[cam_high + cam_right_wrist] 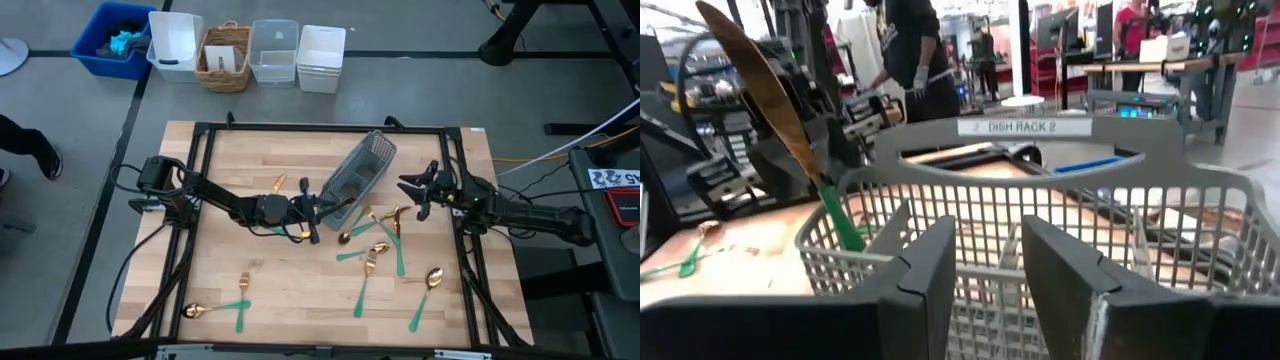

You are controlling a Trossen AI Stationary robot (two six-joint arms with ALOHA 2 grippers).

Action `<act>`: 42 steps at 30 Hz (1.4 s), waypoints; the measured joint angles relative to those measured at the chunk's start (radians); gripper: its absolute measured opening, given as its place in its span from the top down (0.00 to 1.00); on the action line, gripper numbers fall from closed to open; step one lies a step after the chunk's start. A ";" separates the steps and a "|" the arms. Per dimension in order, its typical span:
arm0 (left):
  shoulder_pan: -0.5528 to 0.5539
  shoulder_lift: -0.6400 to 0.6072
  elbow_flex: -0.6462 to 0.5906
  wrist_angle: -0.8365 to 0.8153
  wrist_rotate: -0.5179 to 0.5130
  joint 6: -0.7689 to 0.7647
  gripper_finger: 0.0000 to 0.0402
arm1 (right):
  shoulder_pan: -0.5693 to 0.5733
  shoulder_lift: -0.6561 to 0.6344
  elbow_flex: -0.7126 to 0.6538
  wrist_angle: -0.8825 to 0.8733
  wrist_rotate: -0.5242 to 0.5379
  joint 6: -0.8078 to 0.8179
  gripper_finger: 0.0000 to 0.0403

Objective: Sort silverware
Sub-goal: Put the left bottom knife into the basket, then put the top right fork into the basket

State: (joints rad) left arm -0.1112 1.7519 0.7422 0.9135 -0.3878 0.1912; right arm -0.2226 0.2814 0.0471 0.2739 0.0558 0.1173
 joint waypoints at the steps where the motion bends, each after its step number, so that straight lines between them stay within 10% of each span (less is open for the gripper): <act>1: 0.000 0.000 0.000 -0.001 0.000 0.000 0.87 | 0.000 0.009 0.000 0.003 0.000 0.000 0.70; 42: 0.049 0.003 -0.003 0.007 -0.056 0.146 0.69 | 0.000 0.040 0.000 0.000 -0.023 0.000 0.70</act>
State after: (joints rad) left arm -0.0620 1.7546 0.7387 0.9203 -0.4441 0.3370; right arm -0.2226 0.3214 0.0471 0.2737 0.0330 0.1177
